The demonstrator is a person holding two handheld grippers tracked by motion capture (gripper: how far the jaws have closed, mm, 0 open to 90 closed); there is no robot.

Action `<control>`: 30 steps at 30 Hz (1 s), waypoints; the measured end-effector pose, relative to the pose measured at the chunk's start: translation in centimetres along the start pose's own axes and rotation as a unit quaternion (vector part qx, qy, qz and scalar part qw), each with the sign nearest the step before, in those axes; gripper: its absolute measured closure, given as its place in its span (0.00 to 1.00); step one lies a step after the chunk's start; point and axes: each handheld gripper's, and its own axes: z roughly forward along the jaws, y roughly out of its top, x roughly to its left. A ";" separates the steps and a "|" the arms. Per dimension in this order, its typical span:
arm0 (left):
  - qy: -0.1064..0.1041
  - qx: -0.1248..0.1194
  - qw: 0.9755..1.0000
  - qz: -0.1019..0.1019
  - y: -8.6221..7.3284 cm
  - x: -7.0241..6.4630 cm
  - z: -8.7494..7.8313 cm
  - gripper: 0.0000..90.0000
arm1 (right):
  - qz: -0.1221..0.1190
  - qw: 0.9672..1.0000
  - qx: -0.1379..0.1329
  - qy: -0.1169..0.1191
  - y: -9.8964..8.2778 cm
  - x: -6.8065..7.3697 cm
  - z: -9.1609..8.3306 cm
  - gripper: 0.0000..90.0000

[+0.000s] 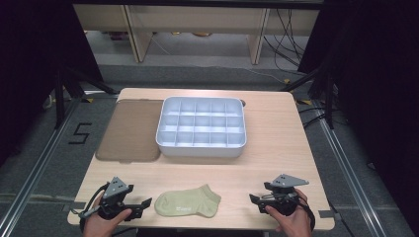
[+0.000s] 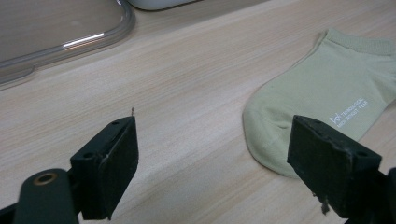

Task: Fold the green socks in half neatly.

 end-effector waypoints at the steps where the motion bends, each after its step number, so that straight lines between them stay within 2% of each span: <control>1: 0.000 0.000 1.000 0.000 0.0 0.0 0.0 0.18 | 0.000 1.000 0.000 0.000 0.0 0.0 0.0 0.32; 2: -0.002 -0.003 1.000 0.002 0.0 0.0 0.0 0.18 | 0.004 1.000 -0.003 0.009 0.0 0.2 0.1 0.32; 5: 0.001 -0.001 1.000 0.002 0.0 -0.1 0.0 0.18 | 0.007 1.000 0.000 0.006 0.1 0.4 0.1 0.33; 6: -0.003 -0.005 1.000 0.004 0.0 -0.1 0.0 0.18 | -0.001 1.000 0.001 0.011 0.2 0.4 0.2 0.33; 8: -0.001 -0.004 1.000 0.002 0.1 -0.2 0.0 0.18 | 0.005 1.000 0.004 0.010 0.2 0.7 0.2 0.34; 10: 0.000 -0.008 1.000 0.004 0.0 -0.3 0.1 0.18 | -0.012 1.000 0.002 0.015 0.4 0.8 0.4 0.36; 15: -0.002 -0.006 1.000 0.008 0.0 -0.3 0.1 0.18 | -0.018 0.999 -0.001 0.029 0.9 1.6 0.8 0.37; 17: 0.000 -0.007 1.000 0.006 0.0 -0.3 0.1 0.18 | -0.023 0.999 -0.006 0.046 1.3 2.1 1.2 0.40; 18: -0.001 -0.013 1.000 -0.003 0.0 -0.4 0.2 0.18 | -0.027 0.999 -0.003 0.046 1.5 2.3 1.3 0.41; 20: 0.000 -0.007 1.000 0.004 0.0 -0.3 0.1 0.18 | -0.028 0.998 -0.001 0.049 1.6 2.5 1.4 0.42; 21: -0.005 -0.003 1.000 0.009 0.1 -0.2 0.0 0.18 | -0.040 0.998 0.001 0.052 2.0 2.9 1.7 0.43; 22: -0.005 -0.004 1.000 0.008 0.1 -0.2 0.0 0.18 | -0.040 0.998 0.000 0.056 2.1 3.1 1.9 0.45; 23: -0.005 -0.005 1.000 0.008 0.1 -0.2 0.0 0.18 | -0.049 0.997 -0.001 0.055 2.1 3.2 2.0 0.46; 25: -0.004 -0.005 1.000 0.004 0.1 -0.3 0.1 0.18 | -0.049 0.997 0.004 0.058 2.3 3.4 2.1 0.47; 27: -0.005 -0.007 1.000 0.005 0.1 -0.3 0.1 0.18 | -0.062 0.996 0.006 0.062 2.6 3.8 2.5 0.48; 28: -0.005 -0.009 1.000 0.004 0.1 -0.3 0.1 0.17 | -0.058 0.996 0.004 0.063 2.6 4.0 2.7 0.49; 29: -0.004 -0.010 1.000 0.003 0.0 -0.3 0.2 0.17 | -0.072 0.995 0.005 0.071 2.9 4.2 2.9 0.49; 30: -0.006 -0.007 1.000 0.003 0.0 -0.3 0.2 0.17 | -0.072 0.995 0.005 0.071 2.9 4.2 2.9 0.49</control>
